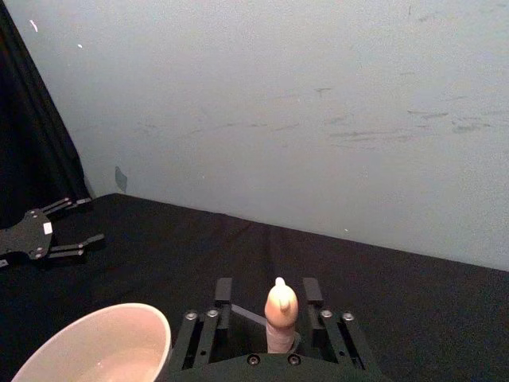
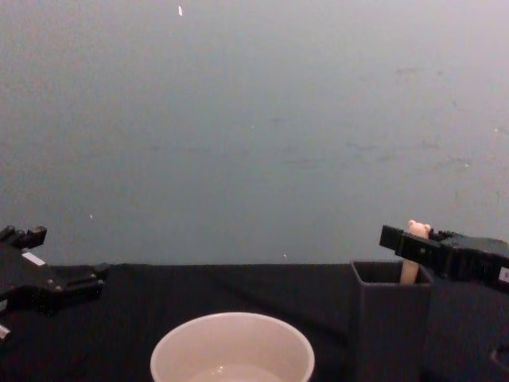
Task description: Pick up the stirring spoon with one hand, stir inside the cup, then place it back in its original position.
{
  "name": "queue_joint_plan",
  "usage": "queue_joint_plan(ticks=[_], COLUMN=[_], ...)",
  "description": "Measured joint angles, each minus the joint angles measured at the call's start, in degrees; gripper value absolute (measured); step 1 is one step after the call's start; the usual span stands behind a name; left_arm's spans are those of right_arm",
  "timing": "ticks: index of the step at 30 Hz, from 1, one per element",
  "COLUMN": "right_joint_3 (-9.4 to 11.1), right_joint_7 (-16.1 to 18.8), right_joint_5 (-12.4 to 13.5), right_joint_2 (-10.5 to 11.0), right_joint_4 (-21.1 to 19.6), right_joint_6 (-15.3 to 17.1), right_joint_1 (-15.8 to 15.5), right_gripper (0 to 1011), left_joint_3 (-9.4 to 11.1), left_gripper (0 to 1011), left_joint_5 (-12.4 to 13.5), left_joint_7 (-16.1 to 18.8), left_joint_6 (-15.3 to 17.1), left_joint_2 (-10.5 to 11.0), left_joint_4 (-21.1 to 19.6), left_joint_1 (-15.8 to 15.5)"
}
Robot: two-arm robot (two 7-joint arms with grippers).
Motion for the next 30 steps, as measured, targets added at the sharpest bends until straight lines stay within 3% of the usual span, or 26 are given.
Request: queue_joint_plan(ticks=[1, 3, 5, 16, 25, 30], right_joint_3=[0.0, 0.0, 0.0, 0.0, 0.0, 1.4], right_joint_7=[0.0, 0.0, 0.0, 0.0, -0.1, -2.9], right_joint_5=[0.0, 0.0, 0.0, 0.1, -0.2, -2.6], right_joint_2=[0.0, 0.0, 0.0, 0.0, 0.0, -1.0], right_joint_4=[0.0, 0.0, 0.0, 0.0, -0.1, -1.8], right_joint_6=[0.0, 0.0, 0.0, 0.0, -0.4, -4.4], right_joint_1=[0.0, 0.0, 0.0, 0.0, 0.0, -0.9], right_gripper=[569, 589, 686, 984, 1000, 1000], left_joint_3=[0.0, 0.0, 0.0, 0.0, 0.0, 0.0], left_gripper=[1001, 1001, 1001, 1001, 1001, 1002], left_joint_5=[0.0, 0.0, 0.0, 0.0, 0.0, 0.0], left_joint_7=[0.0, 0.0, 0.0, 0.0, 0.0, 0.0], left_joint_6=[0.0, 0.0, 0.0, 0.0, 0.0, 0.0], left_joint_2=[0.0, 0.0, 0.0, 0.0, 0.0, 0.0], left_joint_4=[0.0, 0.0, 0.0, 0.0, 0.0, 0.0], left_joint_1=[0.0, 0.0, 0.0, 0.0, 0.0, 0.0])
